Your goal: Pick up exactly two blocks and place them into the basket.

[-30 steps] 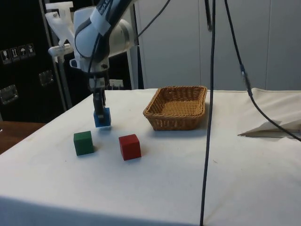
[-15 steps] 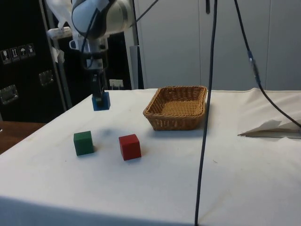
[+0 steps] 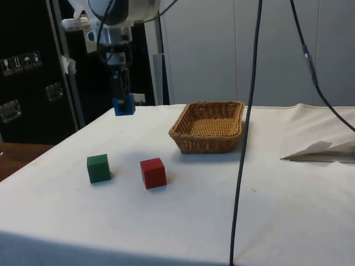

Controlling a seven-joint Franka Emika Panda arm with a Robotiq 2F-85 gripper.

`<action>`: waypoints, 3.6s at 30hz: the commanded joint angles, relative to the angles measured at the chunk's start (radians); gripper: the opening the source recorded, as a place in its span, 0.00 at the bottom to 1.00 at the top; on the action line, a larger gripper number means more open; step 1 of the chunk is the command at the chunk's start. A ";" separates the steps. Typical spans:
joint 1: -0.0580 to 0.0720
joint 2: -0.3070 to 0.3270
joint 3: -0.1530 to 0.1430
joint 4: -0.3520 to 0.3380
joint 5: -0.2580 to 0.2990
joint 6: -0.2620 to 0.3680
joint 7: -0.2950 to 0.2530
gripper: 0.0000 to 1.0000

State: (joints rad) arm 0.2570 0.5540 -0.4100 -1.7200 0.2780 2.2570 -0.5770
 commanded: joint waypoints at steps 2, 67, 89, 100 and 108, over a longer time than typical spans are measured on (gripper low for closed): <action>0.008 -0.027 -0.010 -0.028 -0.016 0.005 0.004 0.01; 0.010 -0.384 -0.107 -0.529 -0.158 0.163 -0.003 0.01; 0.007 -0.340 -0.139 -0.665 -0.125 0.378 -0.017 0.01; -0.009 -0.251 -0.138 -0.664 -0.043 0.471 -0.046 0.01; -0.015 -0.185 -0.153 -0.642 0.047 0.494 -0.116 0.01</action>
State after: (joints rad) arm 0.2560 0.3820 -0.5740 -2.3590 0.3120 2.7490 -0.6750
